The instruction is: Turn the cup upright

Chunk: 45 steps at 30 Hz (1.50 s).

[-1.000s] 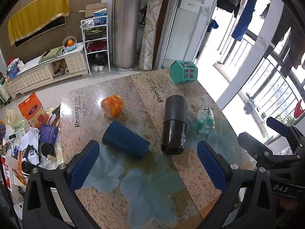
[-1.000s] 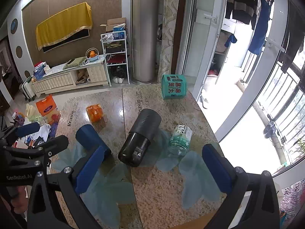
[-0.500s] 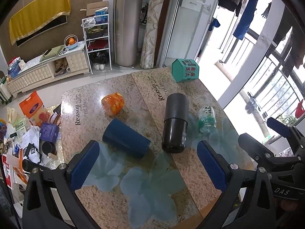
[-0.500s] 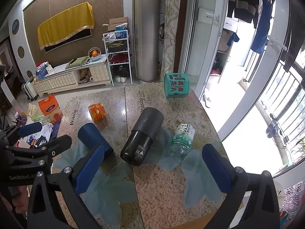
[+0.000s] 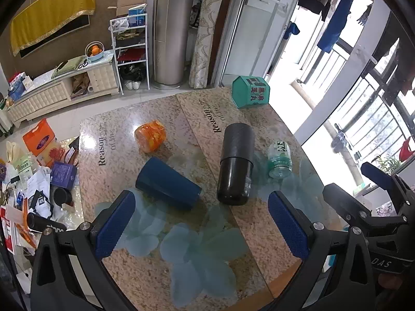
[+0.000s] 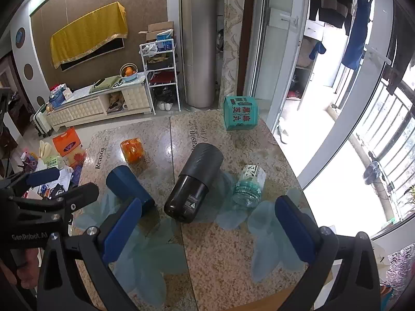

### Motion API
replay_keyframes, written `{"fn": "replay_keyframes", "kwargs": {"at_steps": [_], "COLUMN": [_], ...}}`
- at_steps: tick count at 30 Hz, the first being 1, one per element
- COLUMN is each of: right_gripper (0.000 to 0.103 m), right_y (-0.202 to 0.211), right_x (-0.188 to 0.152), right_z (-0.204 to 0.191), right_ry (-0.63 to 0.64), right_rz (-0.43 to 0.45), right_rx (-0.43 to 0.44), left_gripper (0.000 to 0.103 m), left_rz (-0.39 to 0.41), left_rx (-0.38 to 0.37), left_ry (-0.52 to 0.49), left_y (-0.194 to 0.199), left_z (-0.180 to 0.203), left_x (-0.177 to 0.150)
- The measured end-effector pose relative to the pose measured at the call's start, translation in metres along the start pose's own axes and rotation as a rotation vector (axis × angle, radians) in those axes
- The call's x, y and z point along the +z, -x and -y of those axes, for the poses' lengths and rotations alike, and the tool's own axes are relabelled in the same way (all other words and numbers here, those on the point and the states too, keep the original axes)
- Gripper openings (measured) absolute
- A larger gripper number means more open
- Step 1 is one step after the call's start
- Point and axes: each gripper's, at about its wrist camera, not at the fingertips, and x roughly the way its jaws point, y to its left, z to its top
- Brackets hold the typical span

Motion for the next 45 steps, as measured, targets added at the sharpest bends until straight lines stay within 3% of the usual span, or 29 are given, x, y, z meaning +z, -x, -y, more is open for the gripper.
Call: {"fn": "replay_keyframes", "kwargs": {"at_steps": [10,15,19,28,30,40,45], "right_gripper": [0.103,0.103,0.103,0.103,0.103,0.103,0.103], "right_y": [-0.001,-0.006,-0.02,-0.038,-0.043,-0.067,-0.086], "right_x": [0.001,0.006,0.012,0.025,0.026,0.04,0.042], "right_z": [0.001,0.007,0.013,0.035,0.04,0.064,0.076], "right_ry": [-0.001,0.01,0.029,0.088,0.109,0.176,0.191], "right_rz": [-0.017,-0.024,-0.052,-0.067,-0.071,-0.116,-0.158], "right_rx": [0.004,0.04,0.086,0.186,0.206,0.278,0.292], "left_gripper": [0.103,0.103,0.103,0.103,0.103,0.103,0.103], "left_rz": [-0.062,-0.077,-0.1,-0.187,-0.223,-0.32,-0.365], "left_rx": [0.033,-0.023,0.014,0.08,0.124,0.192,0.248], "left_ry": [0.079,0.193,0.236,0.359,0.365,0.502,0.469], "left_y": [-0.005,-0.008,-0.021,-0.08,-0.097,-0.164,-0.194], "left_z": [-0.013,-0.026,-0.026,-0.028,-0.028,-0.06,-0.073], "left_x": [0.014,0.032,0.051,0.091,0.098,0.105,0.114]}}
